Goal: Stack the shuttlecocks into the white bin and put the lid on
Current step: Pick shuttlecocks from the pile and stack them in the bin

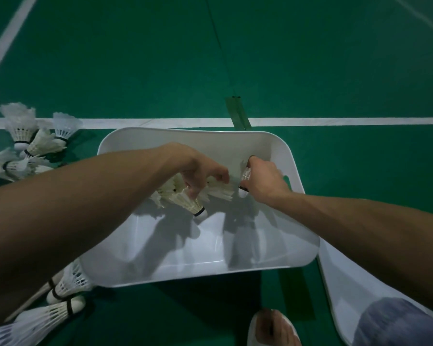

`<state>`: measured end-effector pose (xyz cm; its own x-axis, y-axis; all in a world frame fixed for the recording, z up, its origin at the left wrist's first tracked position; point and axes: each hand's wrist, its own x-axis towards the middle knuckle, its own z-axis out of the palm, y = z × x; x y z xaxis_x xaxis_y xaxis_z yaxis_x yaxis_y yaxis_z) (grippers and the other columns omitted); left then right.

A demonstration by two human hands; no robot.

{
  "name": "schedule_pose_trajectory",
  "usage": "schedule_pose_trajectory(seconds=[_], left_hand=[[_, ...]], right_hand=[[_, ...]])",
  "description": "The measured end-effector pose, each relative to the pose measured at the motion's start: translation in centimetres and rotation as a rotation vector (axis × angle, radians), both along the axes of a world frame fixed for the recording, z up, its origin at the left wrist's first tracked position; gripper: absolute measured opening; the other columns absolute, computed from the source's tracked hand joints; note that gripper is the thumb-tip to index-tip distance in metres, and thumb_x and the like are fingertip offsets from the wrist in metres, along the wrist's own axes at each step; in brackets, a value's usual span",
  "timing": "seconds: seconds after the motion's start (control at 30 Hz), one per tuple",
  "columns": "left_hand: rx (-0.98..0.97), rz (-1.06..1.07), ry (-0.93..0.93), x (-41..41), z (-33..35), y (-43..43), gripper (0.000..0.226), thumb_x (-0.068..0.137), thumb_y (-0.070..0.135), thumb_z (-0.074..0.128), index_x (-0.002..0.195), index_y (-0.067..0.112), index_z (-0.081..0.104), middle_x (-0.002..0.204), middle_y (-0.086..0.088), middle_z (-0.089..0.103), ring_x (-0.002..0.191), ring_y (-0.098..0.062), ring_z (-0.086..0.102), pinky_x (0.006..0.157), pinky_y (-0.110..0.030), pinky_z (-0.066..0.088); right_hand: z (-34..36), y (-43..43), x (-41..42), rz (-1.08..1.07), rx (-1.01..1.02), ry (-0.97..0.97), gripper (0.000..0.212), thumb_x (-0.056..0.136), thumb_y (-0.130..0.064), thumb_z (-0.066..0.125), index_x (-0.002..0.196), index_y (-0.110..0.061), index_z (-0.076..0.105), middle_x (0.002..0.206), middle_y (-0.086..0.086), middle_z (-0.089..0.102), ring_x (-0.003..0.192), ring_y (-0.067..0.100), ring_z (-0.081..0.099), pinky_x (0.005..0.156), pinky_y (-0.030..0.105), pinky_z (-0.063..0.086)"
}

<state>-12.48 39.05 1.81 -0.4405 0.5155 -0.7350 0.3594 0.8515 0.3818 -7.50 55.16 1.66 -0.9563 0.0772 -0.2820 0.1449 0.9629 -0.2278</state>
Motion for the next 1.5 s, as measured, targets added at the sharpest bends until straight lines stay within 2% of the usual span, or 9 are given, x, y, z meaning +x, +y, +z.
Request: schedule_pose_trajectory(seconds=[0.27,0.43,0.57,0.8,1.0,1.07,1.2,1.33,1.5], left_hand=[[0.056,0.04,-0.04,0.1,0.1,-0.4,0.091,0.074,-0.014,0.068,0.145,0.023,0.026,0.154,0.005,0.026,0.094,-0.015,0.047,0.072,-0.027,0.048],[0.095,0.053,-0.048,0.4,0.2,-0.9,0.089,0.075,-0.014,0.068,0.145,0.023,0.027,0.154,0.005,0.027,0.093,-0.014,0.048,0.073,-0.029,0.05],[0.169,0.059,-0.014,0.4,0.6,-1.7,0.091,0.075,-0.009,0.07,0.147,0.026,0.026,0.153,0.007,0.028,0.091,-0.008,0.049,0.055,-0.01,0.045],[0.252,0.259,-0.298,1.7,0.6,-3.4,0.09,0.073,-0.022,0.062,0.141,0.03,0.035,0.143,0.005,0.044,0.088,-0.012,0.063,0.06,-0.022,0.054],[0.279,0.298,-0.267,1.9,-0.4,-3.9,0.091,0.073,-0.021,0.063,0.143,0.028,0.033,0.147,0.003,0.04,0.089,-0.012,0.06,0.062,-0.024,0.053],[0.306,0.326,-0.28,1.7,-0.1,-4.3,0.089,0.073,-0.021,0.063,0.141,0.029,0.036,0.143,0.004,0.045,0.091,-0.016,0.063,0.062,-0.024,0.054],[0.296,0.326,-0.32,1.8,0.1,-5.1,0.091,0.072,-0.022,0.063,0.14,0.032,0.036,0.13,0.0,0.055,0.093,-0.02,0.063,0.06,-0.023,0.055],[0.197,0.285,-0.372,2.1,-0.2,-5.7,0.094,0.073,-0.022,0.063,0.141,0.035,0.034,0.129,-0.002,0.055,0.097,-0.022,0.062,0.063,-0.025,0.056],[0.152,0.244,-0.211,2.2,-0.9,-6.4,0.096,0.073,-0.015,0.069,0.145,0.031,0.027,0.135,-0.002,0.049,0.094,-0.019,0.06,0.062,-0.022,0.053]], right_hand=[[-1.1,-0.4,0.3,-0.072,-0.088,0.025,0.021,0.088,-0.019,0.067,0.107,-0.013,0.062,0.105,0.014,0.067,0.092,0.034,0.061,0.079,0.037,0.049],[-1.9,-0.3,0.3,-0.204,-0.197,0.031,0.02,0.09,-0.018,0.066,0.11,-0.012,0.067,0.103,0.009,0.068,0.083,0.024,0.056,0.075,0.024,0.041],[-2.2,-0.2,0.5,-0.273,-0.248,0.06,0.019,0.09,-0.019,0.066,0.107,-0.012,0.068,0.098,0.008,0.067,0.082,0.021,0.052,0.072,0.022,0.037],[-3.5,-1.1,0.8,-0.389,-0.322,0.057,0.024,0.093,-0.023,0.061,0.116,-0.016,0.066,0.108,0.008,0.068,0.086,0.023,0.053,0.076,0.025,0.04],[-5.0,-2.1,0.4,-0.551,-0.615,-0.007,0.024,0.093,-0.018,0.054,0.115,-0.016,0.064,0.101,0.009,0.069,0.09,0.032,0.066,0.084,0.049,0.055],[-5.2,-2.2,0.4,-0.578,-0.682,-0.061,0.026,0.095,-0.017,0.049,0.117,-0.014,0.063,0.103,0.01,0.066,0.094,0.033,0.063,0.085,0.046,0.055],[-5.3,-1.9,0.3,-0.586,-0.715,-0.151,0.03,0.099,-0.015,0.043,0.122,-0.016,0.061,0.097,0.008,0.06,0.083,0.025,0.055,0.062,0.03,0.045],[-5.6,-1.6,0.0,-0.597,-0.669,-0.145,0.025,0.095,-0.017,0.049,0.114,-0.016,0.066,0.096,0.009,0.064,0.085,0.029,0.059,0.074,0.037,0.049],[-6.1,-1.9,0.1,-0.678,-0.736,-0.232,0.02,0.097,-0.014,0.046,0.089,-0.016,0.064,0.096,0.013,0.064,0.083,0.03,0.062,0.087,0.053,0.054]])
